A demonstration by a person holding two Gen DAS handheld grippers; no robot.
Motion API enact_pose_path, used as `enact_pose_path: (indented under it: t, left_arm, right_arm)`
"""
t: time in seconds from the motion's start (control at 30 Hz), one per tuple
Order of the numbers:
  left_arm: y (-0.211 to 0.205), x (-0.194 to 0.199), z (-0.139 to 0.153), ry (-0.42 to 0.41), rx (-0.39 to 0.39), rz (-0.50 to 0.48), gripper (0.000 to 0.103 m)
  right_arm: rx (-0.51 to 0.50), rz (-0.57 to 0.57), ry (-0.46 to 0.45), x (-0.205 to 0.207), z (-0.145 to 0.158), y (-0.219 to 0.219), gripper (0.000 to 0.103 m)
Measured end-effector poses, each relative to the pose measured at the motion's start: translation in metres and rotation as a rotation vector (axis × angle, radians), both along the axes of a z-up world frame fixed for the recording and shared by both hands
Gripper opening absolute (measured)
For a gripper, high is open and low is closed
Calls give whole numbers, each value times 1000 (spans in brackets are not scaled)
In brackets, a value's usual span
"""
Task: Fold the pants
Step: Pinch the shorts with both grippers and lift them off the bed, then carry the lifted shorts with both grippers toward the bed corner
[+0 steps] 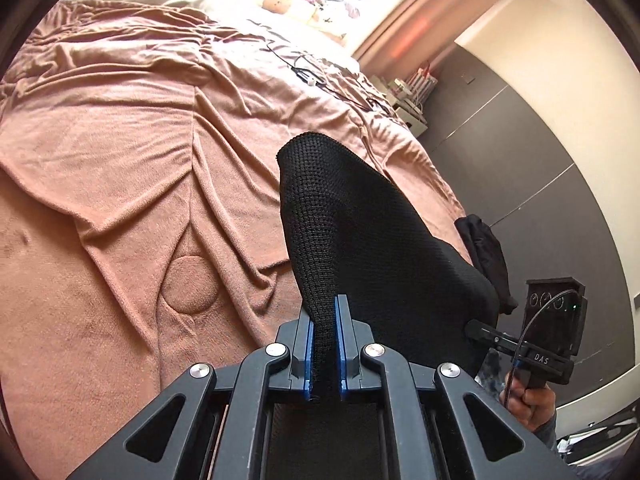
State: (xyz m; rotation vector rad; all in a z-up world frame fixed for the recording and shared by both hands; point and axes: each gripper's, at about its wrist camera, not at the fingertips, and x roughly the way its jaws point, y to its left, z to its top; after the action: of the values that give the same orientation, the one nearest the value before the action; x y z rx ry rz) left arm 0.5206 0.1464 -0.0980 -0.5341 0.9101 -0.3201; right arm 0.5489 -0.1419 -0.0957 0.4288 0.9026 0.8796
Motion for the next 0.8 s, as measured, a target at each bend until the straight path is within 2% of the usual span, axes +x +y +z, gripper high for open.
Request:
enact_pose_path:
  t: [0.3, 0.53, 0.8]
  left_arm:
    - [-18, -38, 35, -99, -5, 27, 9]
    - [-40, -60, 55, -152, -20, 17, 9]
    - [-77, -84, 98, -245, -21, -11, 9]
  right_arm:
    - [-8, 5, -111, -40, 26, -18, 23]
    - [-30, -35, -197, -76, 53, -42, 23]
    - [-47, -68, -289, -123, 91, -81, 23]
